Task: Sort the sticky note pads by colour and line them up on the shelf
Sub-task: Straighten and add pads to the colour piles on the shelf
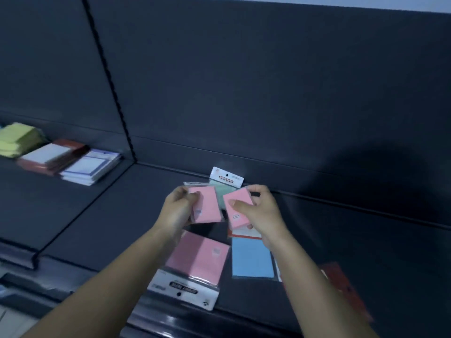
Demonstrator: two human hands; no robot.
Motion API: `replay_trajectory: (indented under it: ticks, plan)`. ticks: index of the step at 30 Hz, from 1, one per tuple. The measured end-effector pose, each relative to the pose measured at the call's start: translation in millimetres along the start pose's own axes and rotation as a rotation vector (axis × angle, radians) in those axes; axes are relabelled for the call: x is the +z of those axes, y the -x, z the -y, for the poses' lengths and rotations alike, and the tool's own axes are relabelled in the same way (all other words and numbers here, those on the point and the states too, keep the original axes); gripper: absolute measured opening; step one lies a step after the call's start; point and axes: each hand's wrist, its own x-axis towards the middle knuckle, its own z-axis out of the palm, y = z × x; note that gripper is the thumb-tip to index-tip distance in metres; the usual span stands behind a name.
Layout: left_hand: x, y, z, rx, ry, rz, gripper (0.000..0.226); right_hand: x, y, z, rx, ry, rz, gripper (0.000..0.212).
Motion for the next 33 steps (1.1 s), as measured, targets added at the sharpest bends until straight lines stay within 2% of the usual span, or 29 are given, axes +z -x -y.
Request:
replay_trajectory:
  ticks: [5, 14, 21, 27, 33]
  plan:
    - [-71, 9, -14, 0.057, -0.001, -0.059, 0.017, 71, 19, 18, 0.017, -0.091, 0.116, 0.021]
    - [-256, 32, -50, 0.087, 0.007, -0.195, 0.028, 252, 63, 54, -0.01, -0.147, 0.297, 0.025]
    - [-393, 49, -75, 0.103, 0.035, -0.305, 0.032, 389, 107, 69, 0.052, -0.185, 0.438, 0.025]
    - [-470, 46, -92, 0.109, 0.062, -0.36, 0.039, 467, 121, 90, 0.074, -0.177, 0.523, 0.026]
    - [-539, 10, -107, 0.128, 0.065, -0.415, 0.044, 550, 97, 107, 0.059, -0.193, 0.579, 0.04]
